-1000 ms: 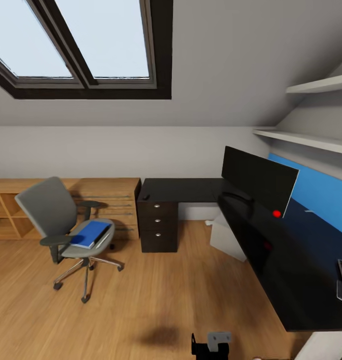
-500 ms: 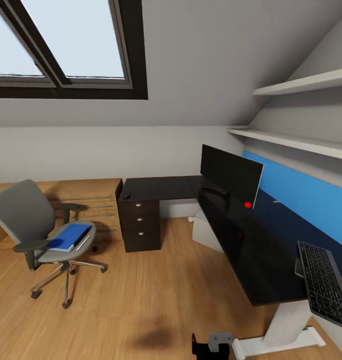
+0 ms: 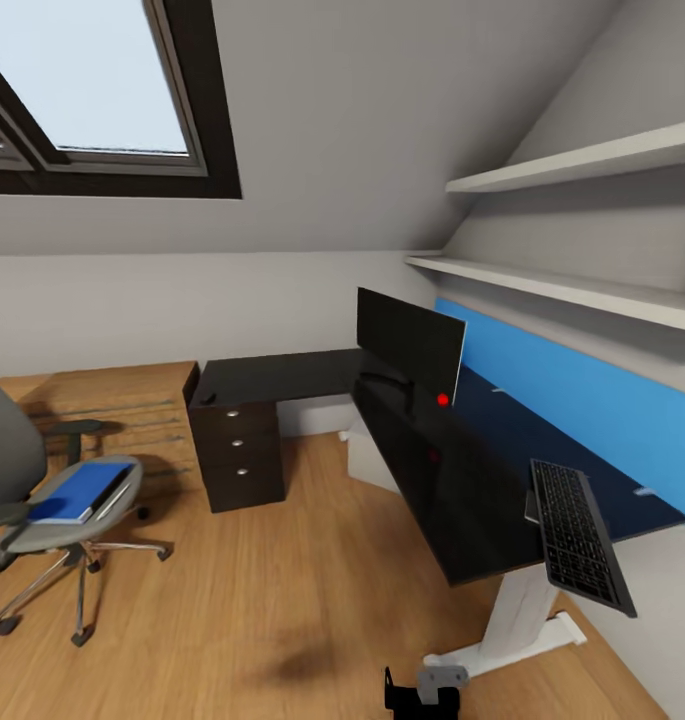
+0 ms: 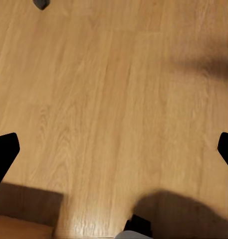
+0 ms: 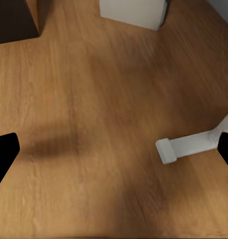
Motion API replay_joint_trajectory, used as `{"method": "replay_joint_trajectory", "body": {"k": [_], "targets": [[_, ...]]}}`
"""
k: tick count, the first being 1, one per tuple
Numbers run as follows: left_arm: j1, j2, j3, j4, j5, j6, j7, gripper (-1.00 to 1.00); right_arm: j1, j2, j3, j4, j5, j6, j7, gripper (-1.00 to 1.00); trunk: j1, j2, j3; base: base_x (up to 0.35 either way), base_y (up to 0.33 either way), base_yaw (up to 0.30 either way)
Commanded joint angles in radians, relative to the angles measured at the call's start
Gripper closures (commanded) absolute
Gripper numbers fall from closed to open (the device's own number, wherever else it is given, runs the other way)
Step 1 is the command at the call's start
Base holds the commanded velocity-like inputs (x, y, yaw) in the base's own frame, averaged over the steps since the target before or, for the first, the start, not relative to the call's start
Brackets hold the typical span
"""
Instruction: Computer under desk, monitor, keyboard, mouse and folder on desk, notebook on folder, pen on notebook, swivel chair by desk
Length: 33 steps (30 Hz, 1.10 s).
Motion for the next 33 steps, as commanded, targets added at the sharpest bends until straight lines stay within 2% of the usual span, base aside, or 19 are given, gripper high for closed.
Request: {"method": "replay_joint_trajectory", "body": {"k": [1,6,15,21,28,33], "targets": [[0.0,-0.001,0.004,0.0,0.0,-0.003,0.0,-1.0,-0.001,0.0,0.009,-0.001,-0.004,-0.001,-0.007,-1.0,0.0,-0.001,-0.001,-0.169,-0.245,-0.27],[0.0,-0.001,0.004,0.0,0.0,-0.003,0.0,-1.0,-0.001,0.0,0.009,-0.001,-0.005,-0.001,-0.007,-1.0,0.0,-0.001,-0.003,-0.141,-0.291,-0.228],[0.0,0.002,0.004,0.0,0.0,-0.004,0.0,-1.0,-0.001,0.0,0.007,-0.001,-0.003,-0.001,-0.006,-1.0,0.0,-0.001,-0.003,-0.011,-0.308,-0.021],[0.0,0.002,0.005,-0.007,0.001,-0.008,-0.002,-1.0,-0.001,0.0,0.007,-0.001,-0.003,-0.002,-0.006,-1.0,0.0,-0.001,-0.003,0.0,-0.048,-0.069],[0.0,0.004,0.007,-0.012,0.004,-0.04,0.0,-1.0,-0.001,-0.001,0.006,-0.001,-0.004,-0.002,-0.006,-1.0,0.0,-0.001,-0.003,0.0,-0.006,-0.234],[0.0,0.008,0.015,-0.055,0.007,-0.07,0.004,-1.0,-0.001,-0.002,0.006,-0.001,-0.004,-0.002,-0.006,-1.0,0.0,-0.001,-0.003,0.0,-0.001,-0.282]]}}
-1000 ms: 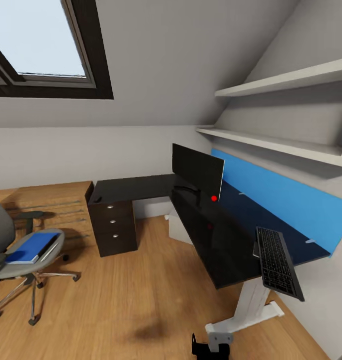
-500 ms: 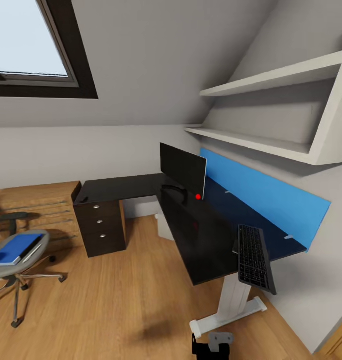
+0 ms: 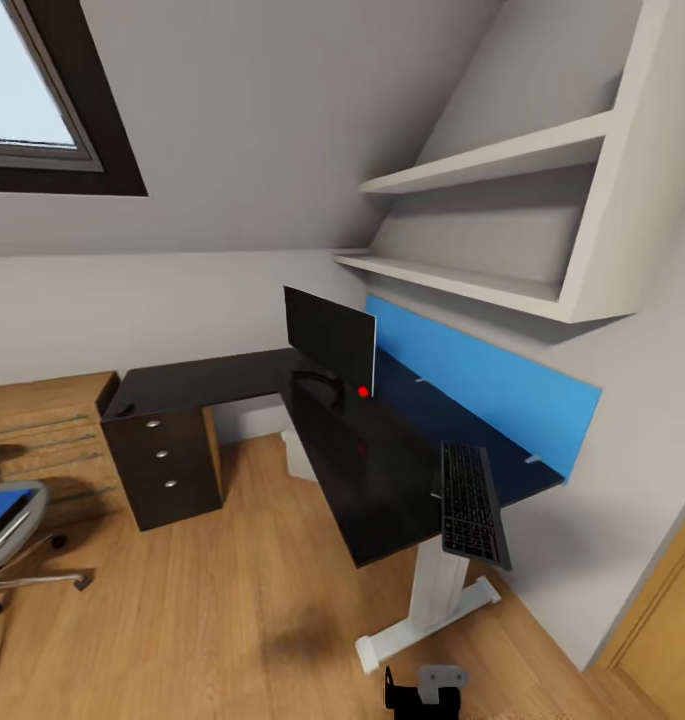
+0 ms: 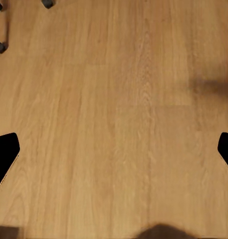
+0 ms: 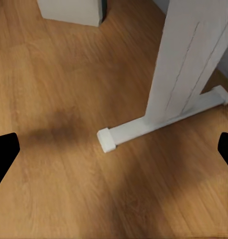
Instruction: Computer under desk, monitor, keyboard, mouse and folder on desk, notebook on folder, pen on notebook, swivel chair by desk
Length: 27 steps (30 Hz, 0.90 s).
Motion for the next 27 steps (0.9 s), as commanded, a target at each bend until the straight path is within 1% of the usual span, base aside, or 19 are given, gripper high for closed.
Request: {"method": "replay_joint_trajectory", "body": {"k": [1,5,12,21,27], "targets": [[0.0,-0.001,0.006,-0.006,0.002,-0.005,0.0,-1.0,-0.001,0.0,0.008,-0.001,-0.004,-0.001,-0.007,-1.0,0.0,-0.001,-0.001,0.0,-0.001,-0.291],[0.0,0.0,0.016,-0.022,0.015,-0.008,0.0,-1.0,-0.001,0.0,0.008,-0.001,-0.004,-0.001,-0.007,-1.0,0.0,-0.001,-0.001,0.0,0.0,-0.293],[0.0,0.0,0.021,-0.028,0.023,-0.006,0.001,-1.0,-0.001,-0.001,0.007,-0.001,-0.01,-0.001,-0.007,-1.0,0.027,-0.05,-0.023,0.0,0.0,-0.296],[0.0,-0.002,0.022,-0.029,0.026,-0.005,0.005,-1.0,-0.001,-0.002,0.007,-0.001,-0.03,-0.001,-0.006,-1.0,0.062,-0.113,-0.052,-0.007,0.0,-0.296],[0.0,-0.002,0.022,-0.029,0.026,-0.005,0.006,-1.0,-0.001,-0.003,0.008,0.0,-0.03,-0.001,-0.006,-1.0,0.085,-0.155,-0.07,-0.263,-0.001,-0.11]]}}
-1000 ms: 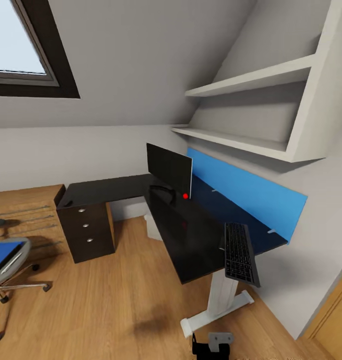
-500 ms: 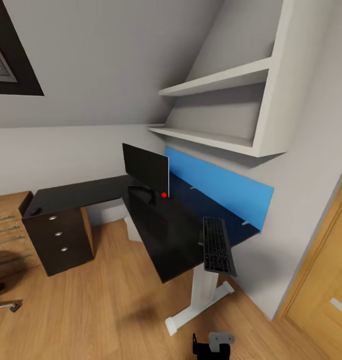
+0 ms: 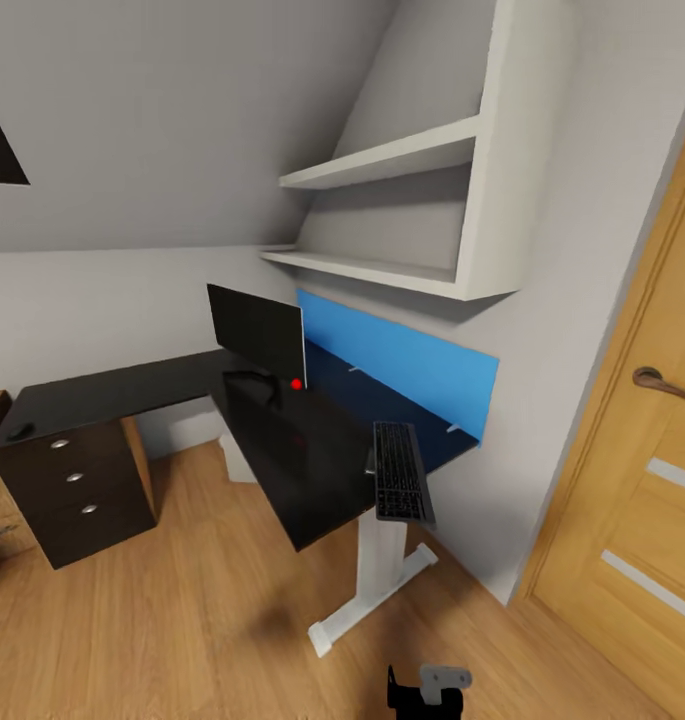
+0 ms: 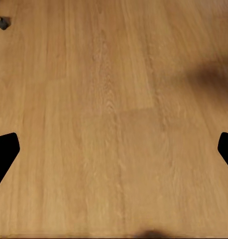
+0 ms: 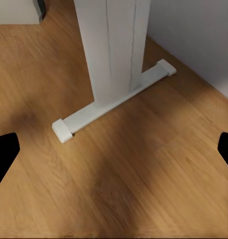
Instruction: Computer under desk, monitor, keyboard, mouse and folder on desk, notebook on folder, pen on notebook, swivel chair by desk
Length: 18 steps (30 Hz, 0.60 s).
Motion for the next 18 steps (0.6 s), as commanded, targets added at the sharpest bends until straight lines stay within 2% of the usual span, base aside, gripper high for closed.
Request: {"method": "replay_joint_trajectory", "body": {"k": [1,5,13,15,16,18], "targets": [[-0.001,-0.001,0.002,0.0,0.003,-0.004,-0.001,-1.0,-0.001,0.0,0.009,-0.001,-0.003,-0.002,-0.008,-1.0,0.003,-0.008,-0.005,-0.323,-0.023,-0.022],[-0.001,-0.001,0.002,0.0,0.003,-0.004,-0.001,-1.0,-0.001,-0.004,0.01,0.001,0.0,-0.008,-0.007,-1.0,0.019,-0.036,-0.017,-0.252,-0.076,-0.01],[-0.001,0.002,0.002,0.0,0.003,0.003,-0.001,-1.0,-0.001,-0.003,0.013,0.021,0.002,-0.01,-0.007,-1.0,0.049,-0.092,-0.042,-0.026,-0.012,-0.001],[-0.001,0.002,0.002,0.0,0.003,0.014,-0.001,-1.0,-0.001,-0.001,0.014,0.021,0.002,-0.01,-0.007,-1.0,0.057,-0.106,-0.048,-0.003,-0.001,0.0],[-0.001,0.003,0.002,0.0,0.005,0.051,-0.002,-1.0,-0.001,0.002,0.014,0.02,0.002,-0.016,-0.007,-1.0,0.061,-0.113,-0.052,-0.001,0.0,-0.048],[-0.001,0.004,0.002,0.0,0.016,0.075,-0.002,-1.0,-0.001,0.002,0.013,0.02,0.001,-0.023,-0.007,-1.0,0.069,-0.127,-0.058,0.0,0.0,-0.041]]}}
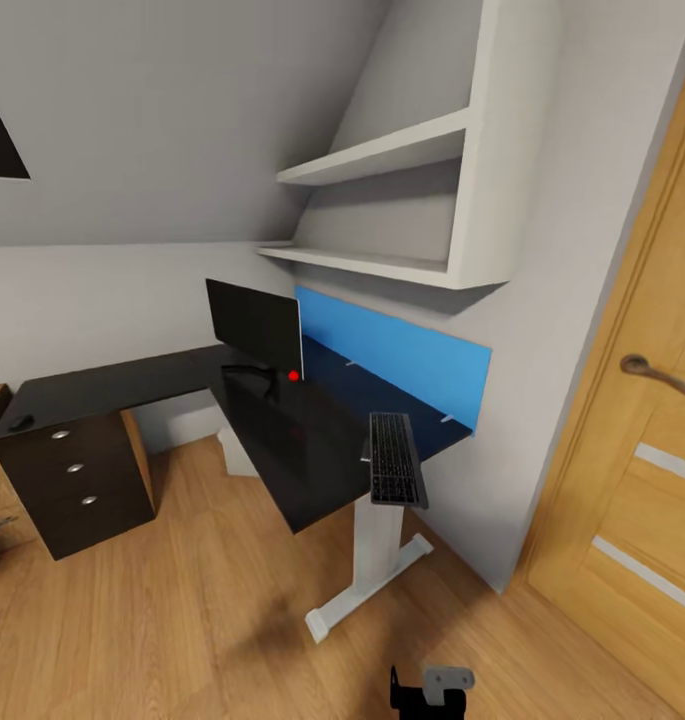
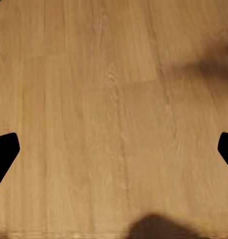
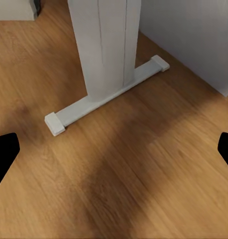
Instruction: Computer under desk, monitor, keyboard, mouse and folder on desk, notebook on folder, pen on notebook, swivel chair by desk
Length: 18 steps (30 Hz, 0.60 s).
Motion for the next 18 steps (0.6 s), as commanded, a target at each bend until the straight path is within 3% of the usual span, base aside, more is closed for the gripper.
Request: {"method": "replay_joint_trajectory", "body": {"k": [1,2,4,9,16,18], "targets": [[-0.001,0.0,0.002,0.0,0.011,0.007,-0.001,-1.0,-0.001,0.0,0.008,-0.001,-0.003,-0.003,-0.008,-1.0,0.004,-0.008,-0.004,0.0,0.0,-0.028],[0.0,0.001,0.002,0.0,0.046,0.058,-0.005,-1.0,-0.001,0.0,0.008,-0.001,-0.004,-0.008,-0.008,-1.0,0.008,-0.015,-0.008,0.0,0.0,-0.011],[0.0,0.008,0.002,0.0,0.074,0.098,-0.007,-1.0,-0.001,0.0,0.008,-0.001,-0.004,-0.01,-0.008,-1.0,0.015,-0.029,-0.014,0.0,0.0,-0.007],[-0.001,0.033,0.002,0.0,0.117,0.153,-0.011,-1.0,-0.001,-0.004,0.003,-0.003,-0.002,-0.012,-0.008,-1.0,0.035,-0.064,-0.029,0.0,0.0,-0.002],[-0.001,0.035,0.002,-0.001,0.123,0.156,-0.012,-1.0,-0.015,-0.006,-0.008,-0.037,-0.005,-0.011,-0.01,-1.0,0.061,-0.113,-0.051,0.0,0.0,0.0],[-0.001,0.035,0.002,-0.001,0.123,0.155,-0.012,-1.0,-0.039,-0.008,-0.029,-0.068,-0.006,-0.011,-0.009,-1.0,0.069,-0.127,-0.058,0.0,0.0,0.0]]}}
